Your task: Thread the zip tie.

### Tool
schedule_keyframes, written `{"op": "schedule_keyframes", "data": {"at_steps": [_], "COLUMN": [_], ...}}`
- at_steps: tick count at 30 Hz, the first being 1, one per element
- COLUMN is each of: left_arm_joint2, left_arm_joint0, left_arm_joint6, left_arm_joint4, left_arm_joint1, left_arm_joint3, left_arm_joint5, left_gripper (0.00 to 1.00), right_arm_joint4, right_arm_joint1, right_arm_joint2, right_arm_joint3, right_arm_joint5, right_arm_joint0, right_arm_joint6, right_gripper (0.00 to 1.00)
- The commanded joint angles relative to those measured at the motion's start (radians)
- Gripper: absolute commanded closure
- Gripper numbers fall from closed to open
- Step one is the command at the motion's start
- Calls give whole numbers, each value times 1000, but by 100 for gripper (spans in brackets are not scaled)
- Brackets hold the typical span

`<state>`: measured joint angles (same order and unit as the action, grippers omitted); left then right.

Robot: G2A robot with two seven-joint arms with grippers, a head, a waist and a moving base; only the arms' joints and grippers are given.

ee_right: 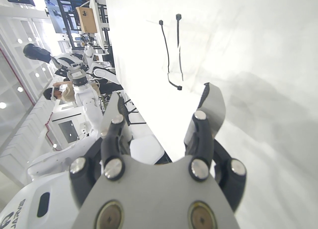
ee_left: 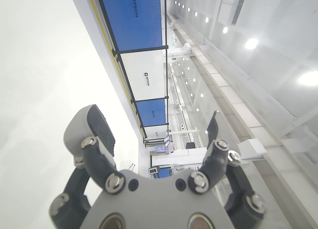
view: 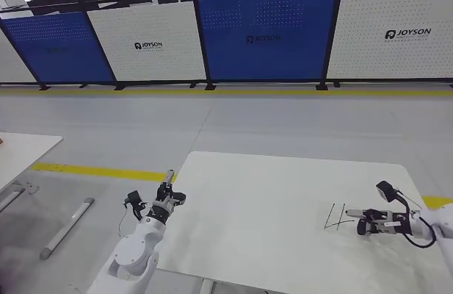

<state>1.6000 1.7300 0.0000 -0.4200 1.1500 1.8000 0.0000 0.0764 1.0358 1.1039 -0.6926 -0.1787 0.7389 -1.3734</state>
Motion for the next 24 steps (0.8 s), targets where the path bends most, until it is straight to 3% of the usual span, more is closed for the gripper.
{"op": "schedule_keyframes", "data": {"at_steps": [1, 2, 3, 24], "left_arm_joint2": [0, 0, 0, 0], "left_arm_joint0": [0, 0, 0, 0], "left_arm_joint6": [0, 0, 0, 0], "left_arm_joint4": [0, 0, 0, 0], "left_arm_joint1": [0, 0, 0, 0], "left_arm_joint3": [0, 0, 0, 0], "left_arm_joint5": [0, 0, 0, 0], "left_gripper": [0, 0, 0, 0], "right_arm_joint4": [4, 2, 1, 17], "right_arm_joint1": [4, 6, 9, 47], "right_arm_joint2": [-9, -15, -20, -81], "right_arm_joint3": [18, 25, 32, 181], "right_arm_joint5": [0, 0, 1, -22], "right_arm_joint0": [-9, -13, -17, -92], "right_arm_joint6": [-7, -7, -5, 3], "right_gripper": [44, 45, 52, 71]}}
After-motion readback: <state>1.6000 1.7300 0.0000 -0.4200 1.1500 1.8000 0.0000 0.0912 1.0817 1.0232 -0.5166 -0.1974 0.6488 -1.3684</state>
